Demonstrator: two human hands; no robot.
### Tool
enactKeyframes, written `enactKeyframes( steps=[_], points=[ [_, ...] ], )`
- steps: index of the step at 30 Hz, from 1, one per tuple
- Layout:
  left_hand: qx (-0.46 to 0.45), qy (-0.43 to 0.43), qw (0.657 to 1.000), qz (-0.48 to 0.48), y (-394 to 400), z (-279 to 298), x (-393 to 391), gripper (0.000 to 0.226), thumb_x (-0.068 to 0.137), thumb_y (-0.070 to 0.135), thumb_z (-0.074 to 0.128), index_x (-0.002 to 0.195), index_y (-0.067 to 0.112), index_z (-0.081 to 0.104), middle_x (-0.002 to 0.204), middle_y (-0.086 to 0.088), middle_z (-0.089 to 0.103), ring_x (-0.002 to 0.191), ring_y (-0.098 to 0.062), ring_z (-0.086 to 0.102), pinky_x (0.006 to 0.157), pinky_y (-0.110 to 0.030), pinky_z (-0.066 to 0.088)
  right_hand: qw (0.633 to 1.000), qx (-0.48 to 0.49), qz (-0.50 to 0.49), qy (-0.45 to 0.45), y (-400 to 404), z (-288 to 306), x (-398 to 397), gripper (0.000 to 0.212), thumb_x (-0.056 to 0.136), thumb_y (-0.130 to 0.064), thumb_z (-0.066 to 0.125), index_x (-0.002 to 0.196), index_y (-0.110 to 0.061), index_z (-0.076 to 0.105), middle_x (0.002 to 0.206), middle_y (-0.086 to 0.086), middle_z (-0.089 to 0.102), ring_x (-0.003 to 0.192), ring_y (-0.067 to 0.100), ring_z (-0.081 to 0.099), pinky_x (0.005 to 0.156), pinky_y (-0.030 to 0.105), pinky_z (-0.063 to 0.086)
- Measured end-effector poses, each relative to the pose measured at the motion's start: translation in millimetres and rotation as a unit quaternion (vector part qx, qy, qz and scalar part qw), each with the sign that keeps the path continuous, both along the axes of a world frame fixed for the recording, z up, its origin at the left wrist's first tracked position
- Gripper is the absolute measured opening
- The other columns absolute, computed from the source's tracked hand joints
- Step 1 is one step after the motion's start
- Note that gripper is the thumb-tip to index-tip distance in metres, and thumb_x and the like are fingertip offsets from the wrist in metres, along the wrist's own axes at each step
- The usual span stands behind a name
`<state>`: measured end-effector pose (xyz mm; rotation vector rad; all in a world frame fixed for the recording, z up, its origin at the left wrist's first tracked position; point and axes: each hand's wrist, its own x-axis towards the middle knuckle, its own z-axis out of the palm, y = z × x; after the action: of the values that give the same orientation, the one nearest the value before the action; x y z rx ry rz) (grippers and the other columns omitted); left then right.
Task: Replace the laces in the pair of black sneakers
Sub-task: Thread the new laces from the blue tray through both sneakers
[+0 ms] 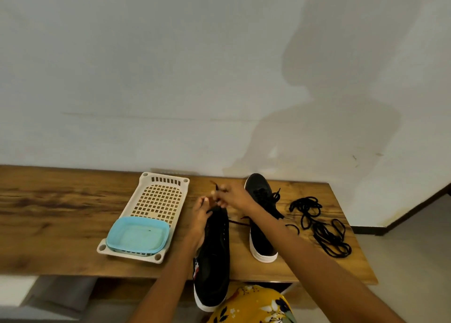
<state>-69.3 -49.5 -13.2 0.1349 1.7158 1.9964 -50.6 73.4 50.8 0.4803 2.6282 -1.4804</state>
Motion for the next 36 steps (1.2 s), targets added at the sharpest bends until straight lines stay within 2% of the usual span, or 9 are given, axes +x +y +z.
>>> enactKeyframes(
  steps=[5,8,11,15,19,25,30,33,36],
  points=[
    [-0.195,0.101,0.962,-0.164,5,0,11,0.022,0.097,0.014,0.047,0.113,0.012,0.062,0.107,0.006,0.059,0.106,-0.011,0.053,0.089,-0.021,0.038,0.938,-0.243,-0.129,0.21,23,112,-15,0.017,0.09,-0.013,0.064,0.097,0.001,0.068,0.079,0.01,0.066,0.062,0.014,0.064,0.067,0.024,0.058],
    [-0.24,0.14,0.951,-0.137,10,-4,15,0.017,0.094,0.011,0.053,0.101,0.01,0.068,0.105,-0.003,0.063,0.099,-0.01,0.055,0.086,-0.02,0.038,0.902,-0.274,-0.146,0.301,29,174,-17,0.015,0.092,-0.014,0.06,0.095,0.0,0.066,0.078,0.009,0.064,0.062,0.015,0.06,0.067,0.024,0.057],
    [-0.295,0.187,0.933,-0.084,12,8,18,0.022,0.096,0.018,0.05,0.082,0.01,0.066,0.077,-0.003,0.061,0.07,-0.011,0.053,0.073,-0.024,0.039,0.897,-0.232,-0.174,0.333,36,204,-14,0.023,0.096,-0.019,0.055,0.101,0.001,0.066,0.074,0.007,0.062,0.058,0.013,0.058,0.063,0.023,0.056],
    [-0.266,0.199,0.942,-0.042,11,48,21,0.028,0.097,0.021,0.048,0.082,0.003,0.064,0.069,-0.006,0.059,0.064,-0.016,0.053,0.06,-0.025,0.036,0.929,-0.083,-0.208,0.294,39,180,5,0.03,0.098,-0.032,0.051,0.096,-0.009,0.07,0.059,-0.002,0.053,0.045,0.004,0.049,0.05,0.02,0.046],
    [-0.117,0.154,0.981,0.022,13,94,13,0.027,0.093,0.023,0.056,0.068,0.018,0.061,0.064,-0.006,0.061,0.067,-0.026,0.064,0.069,-0.042,0.056,0.954,0.003,-0.225,0.197,30,127,25,0.034,0.101,-0.03,0.041,0.104,-0.011,0.07,0.062,-0.006,0.054,0.058,0.008,0.049,0.055,0.024,0.037],
    [-0.076,0.156,0.978,-0.111,12,131,28,0.017,0.095,0.022,0.054,0.099,0.012,0.068,0.08,-0.002,0.064,0.066,-0.013,0.062,0.057,-0.023,0.056,0.962,-0.055,-0.233,0.134,17,85,41,0.033,0.101,-0.013,0.035,0.125,-0.01,0.058,0.089,0.002,0.07,0.098,0.022,0.062,0.078,0.03,0.046],
    [-0.187,0.183,0.92,-0.292,3,91,32,0.025,0.092,0.022,0.058,0.07,0.011,0.061,0.06,0.008,0.055,0.061,-0.006,0.059,0.066,-0.028,0.057,0.948,-0.13,-0.273,0.1,21,64,33,0.032,0.102,-0.01,0.033,0.12,-0.003,0.059,0.069,-0.001,0.051,0.055,0.01,0.043,0.046,0.019,0.037],
    [-0.286,0.266,0.832,-0.393,-7,69,32,0.024,0.091,0.026,0.06,0.082,0.006,0.069,0.066,0.01,0.057,0.061,0.0,0.05,0.062,-0.012,0.041,0.961,-0.053,-0.253,0.095,23,48,33,0.035,0.102,-0.027,0.039,0.104,-0.005,0.067,0.069,-0.008,0.049,0.058,0.005,0.042,0.052,0.02,0.031],
    [-0.355,0.304,0.834,-0.293,-20,39,20,0.025,0.093,0.03,0.056,0.091,0.01,0.071,0.076,0.003,0.061,0.072,-0.009,0.059,0.069,-0.022,0.043,0.966,-0.033,-0.244,0.084,19,27,35,0.042,0.101,-0.036,0.04,0.089,-0.008,0.07,0.06,-0.001,0.052,0.06,0.012,0.05,0.061,0.028,0.039]
  ],
)
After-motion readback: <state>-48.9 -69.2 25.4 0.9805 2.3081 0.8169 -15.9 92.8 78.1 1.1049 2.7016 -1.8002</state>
